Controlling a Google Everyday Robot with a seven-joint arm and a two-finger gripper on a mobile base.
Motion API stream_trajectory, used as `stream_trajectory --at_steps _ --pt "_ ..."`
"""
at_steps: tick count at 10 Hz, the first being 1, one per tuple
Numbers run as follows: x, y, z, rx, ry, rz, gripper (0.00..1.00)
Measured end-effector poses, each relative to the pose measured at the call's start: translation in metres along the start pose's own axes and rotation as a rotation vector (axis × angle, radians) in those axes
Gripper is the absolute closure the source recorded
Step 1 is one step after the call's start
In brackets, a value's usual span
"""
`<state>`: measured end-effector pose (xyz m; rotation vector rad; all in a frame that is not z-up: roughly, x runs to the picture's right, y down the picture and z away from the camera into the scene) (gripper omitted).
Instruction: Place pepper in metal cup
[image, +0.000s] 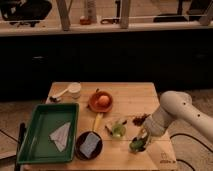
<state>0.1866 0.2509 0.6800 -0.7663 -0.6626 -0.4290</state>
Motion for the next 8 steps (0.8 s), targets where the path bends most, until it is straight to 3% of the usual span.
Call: stream_trajectory --at_steps 8 --pt "-0.0013 -0.0011 -0.0007 -0.008 -0.001 -0.003 0.20"
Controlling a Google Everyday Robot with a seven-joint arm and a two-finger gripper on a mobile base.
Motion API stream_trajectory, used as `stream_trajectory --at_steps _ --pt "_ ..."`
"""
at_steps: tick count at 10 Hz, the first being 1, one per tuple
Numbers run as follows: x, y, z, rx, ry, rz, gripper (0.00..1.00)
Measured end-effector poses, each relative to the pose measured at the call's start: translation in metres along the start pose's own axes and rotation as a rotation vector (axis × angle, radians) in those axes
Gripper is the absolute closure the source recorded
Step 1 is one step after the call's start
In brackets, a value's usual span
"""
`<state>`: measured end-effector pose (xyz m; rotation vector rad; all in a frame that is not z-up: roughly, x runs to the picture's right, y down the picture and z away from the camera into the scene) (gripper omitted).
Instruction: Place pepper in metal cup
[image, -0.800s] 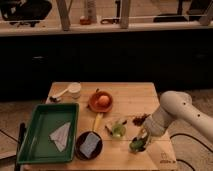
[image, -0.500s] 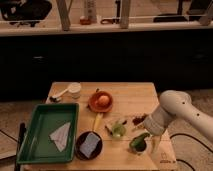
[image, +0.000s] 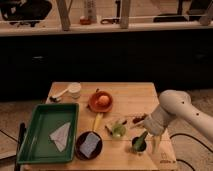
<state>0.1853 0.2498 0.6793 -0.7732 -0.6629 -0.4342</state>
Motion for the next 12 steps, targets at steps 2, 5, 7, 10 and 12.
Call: stream_trajectory --at_steps 2,5,7,10,12 --pt "0.000 0.000 0.000 0.000 0.000 -0.002 0.20" --pt "0.000 0.001 -0.002 0.002 0.001 -0.006 0.20" --pt "0.001 0.001 -0.003 0.007 0.002 -0.011 0.20" --pt "0.004 -0.004 -0.008 0.007 0.003 -0.020 0.20" --pt "0.006 -0.011 -0.012 0.004 0.002 -0.026 0.20"
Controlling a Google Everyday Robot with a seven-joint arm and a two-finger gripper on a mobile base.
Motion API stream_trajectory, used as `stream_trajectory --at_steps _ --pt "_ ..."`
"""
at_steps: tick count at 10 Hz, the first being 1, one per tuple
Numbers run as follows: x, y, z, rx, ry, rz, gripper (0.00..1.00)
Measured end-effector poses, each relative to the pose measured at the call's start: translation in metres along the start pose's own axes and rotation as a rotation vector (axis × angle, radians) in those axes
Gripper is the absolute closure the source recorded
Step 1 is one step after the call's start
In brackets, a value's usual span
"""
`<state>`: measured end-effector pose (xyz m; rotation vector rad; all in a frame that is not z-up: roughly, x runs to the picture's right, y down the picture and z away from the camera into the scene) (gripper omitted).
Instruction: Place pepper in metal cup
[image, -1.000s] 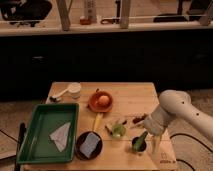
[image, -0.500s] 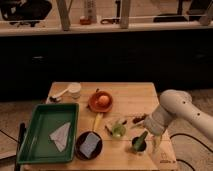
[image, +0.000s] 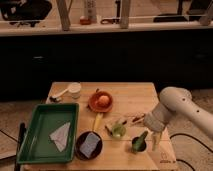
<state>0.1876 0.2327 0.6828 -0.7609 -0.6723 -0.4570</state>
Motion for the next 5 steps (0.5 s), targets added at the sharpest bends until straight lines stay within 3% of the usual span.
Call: stream_trajectory --at_steps 5 --pt "0.0002 -0.0005 -0.0006 -0.002 0.000 -0.001 0.20"
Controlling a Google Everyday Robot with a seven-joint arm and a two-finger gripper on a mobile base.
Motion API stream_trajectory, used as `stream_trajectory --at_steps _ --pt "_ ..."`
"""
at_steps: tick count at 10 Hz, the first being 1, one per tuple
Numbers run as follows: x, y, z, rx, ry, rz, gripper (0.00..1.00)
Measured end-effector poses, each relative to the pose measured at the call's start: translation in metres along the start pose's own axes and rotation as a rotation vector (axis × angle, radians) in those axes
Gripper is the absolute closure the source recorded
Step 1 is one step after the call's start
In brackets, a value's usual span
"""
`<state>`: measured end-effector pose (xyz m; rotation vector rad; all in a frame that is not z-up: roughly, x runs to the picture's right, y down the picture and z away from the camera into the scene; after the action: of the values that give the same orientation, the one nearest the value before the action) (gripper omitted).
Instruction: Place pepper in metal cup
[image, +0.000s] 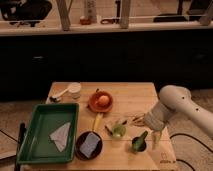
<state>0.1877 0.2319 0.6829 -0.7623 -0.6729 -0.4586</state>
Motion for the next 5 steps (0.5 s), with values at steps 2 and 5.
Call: stream_trajectory --at_steps 2,5 --pt "0.0002 0.0006 0.0001 0.000 0.000 0.001 0.20" --pt "0.0001 0.0005 0.0010 -0.001 -0.002 0.001 0.20"
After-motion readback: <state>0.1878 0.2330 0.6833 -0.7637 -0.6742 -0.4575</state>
